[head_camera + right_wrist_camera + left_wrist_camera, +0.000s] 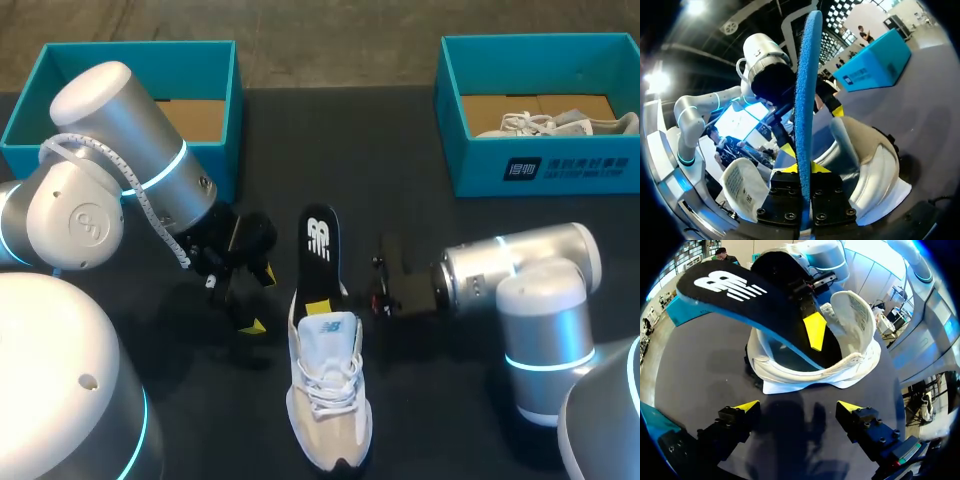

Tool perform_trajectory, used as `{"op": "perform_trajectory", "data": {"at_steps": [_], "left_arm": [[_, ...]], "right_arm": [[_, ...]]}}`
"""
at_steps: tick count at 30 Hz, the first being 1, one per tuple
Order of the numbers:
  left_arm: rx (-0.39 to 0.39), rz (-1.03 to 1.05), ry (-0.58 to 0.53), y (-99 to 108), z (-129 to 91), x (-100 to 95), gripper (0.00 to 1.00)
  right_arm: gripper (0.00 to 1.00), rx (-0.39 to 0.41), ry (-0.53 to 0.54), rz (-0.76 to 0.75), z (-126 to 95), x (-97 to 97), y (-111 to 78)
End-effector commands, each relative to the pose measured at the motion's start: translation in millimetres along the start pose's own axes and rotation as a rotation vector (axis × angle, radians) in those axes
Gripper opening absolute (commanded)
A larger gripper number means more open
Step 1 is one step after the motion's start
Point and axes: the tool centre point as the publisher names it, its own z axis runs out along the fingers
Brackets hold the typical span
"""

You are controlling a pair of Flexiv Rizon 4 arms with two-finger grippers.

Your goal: Take the shoe out of the shoebox, open the shoe tongue, remove and reinsert the insole, then place the shoe into the shoebox

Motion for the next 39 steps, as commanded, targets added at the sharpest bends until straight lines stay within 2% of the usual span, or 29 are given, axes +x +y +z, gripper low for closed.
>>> {"op": "perform_trajectory", "data": {"at_steps": [1,7,8,9,13,17,25,33,36,39], "left_arm": [[0.001,0.001,-0.001,1,0,0.7,1.0],[0.001,0.001,-0.001,1,0,0.7,1.0],[0.001,0.001,-0.001,1,0,0.7,1.0],[0.001,0.001,-0.001,1,0,0.7,1.0],[0.001,0.001,-0.001,1,0,0.7,1.0],[0.001,0.001,-0.001,1,0,0.7,1.0],[0.001,0.001,-0.001,1,0,0.7,1.0],[0.001,0.001,-0.001,1,0,0.7,1.0],[0.001,0.001,-0.001,1,0,0.7,1.0],[0.001,0.001,-0.001,1,0,0.7,1.0]], "right_arm": [[0.0,0.01,-0.002,0.008,4,-1.1,-5.0],[0.0,0.006,0.002,0.007,4,-2.1,-8.3],[0.03,0.004,0.002,0.003,3,-1.6,-7.5],[0.18,0.003,0.003,-0.001,3,-1.1,-6.2],[0.3,0.004,0.0,-0.021,2,0.3,0.4],[0.31,0.005,0.0,-0.042,0,2.3,8.7],[0.25,-0.014,-0.001,-0.08,-2,3.9,20.7],[0.16,-0.09,-0.002,-0.119,-8,7.0,30.9],[0.17,-0.118,-0.005,-0.124,-9,7.1,32.3],[0.11,-0.127,-0.005,-0.125,-10,7.0,33.3]]}}
